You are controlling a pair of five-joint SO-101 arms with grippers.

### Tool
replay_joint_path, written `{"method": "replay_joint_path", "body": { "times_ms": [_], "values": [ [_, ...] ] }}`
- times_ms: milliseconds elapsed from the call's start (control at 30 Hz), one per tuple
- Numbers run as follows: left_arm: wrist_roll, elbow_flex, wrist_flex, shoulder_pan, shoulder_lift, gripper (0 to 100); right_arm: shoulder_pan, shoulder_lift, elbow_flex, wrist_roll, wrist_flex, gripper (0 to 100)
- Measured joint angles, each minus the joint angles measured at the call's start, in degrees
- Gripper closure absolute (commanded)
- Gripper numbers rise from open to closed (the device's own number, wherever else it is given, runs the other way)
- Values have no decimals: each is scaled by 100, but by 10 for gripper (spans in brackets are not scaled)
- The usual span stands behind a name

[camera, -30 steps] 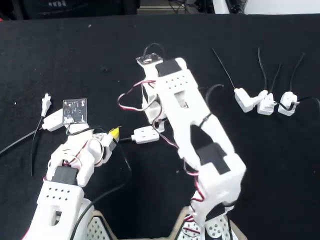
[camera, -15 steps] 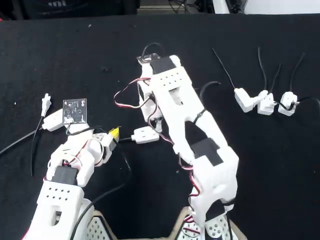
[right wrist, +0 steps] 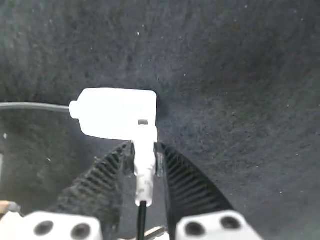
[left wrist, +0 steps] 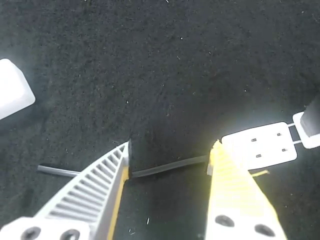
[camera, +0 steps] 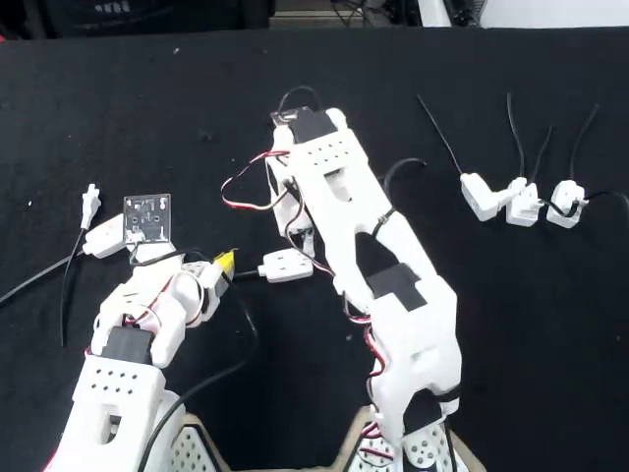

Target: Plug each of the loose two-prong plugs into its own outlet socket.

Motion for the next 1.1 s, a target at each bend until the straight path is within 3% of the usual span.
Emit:
{"method": "replay_joint_path", "body": {
  "times_ms": [1100],
  "values": [
    [0,0,0,0,0,744,-193,220,53,-448,9,988]
  ]
}}
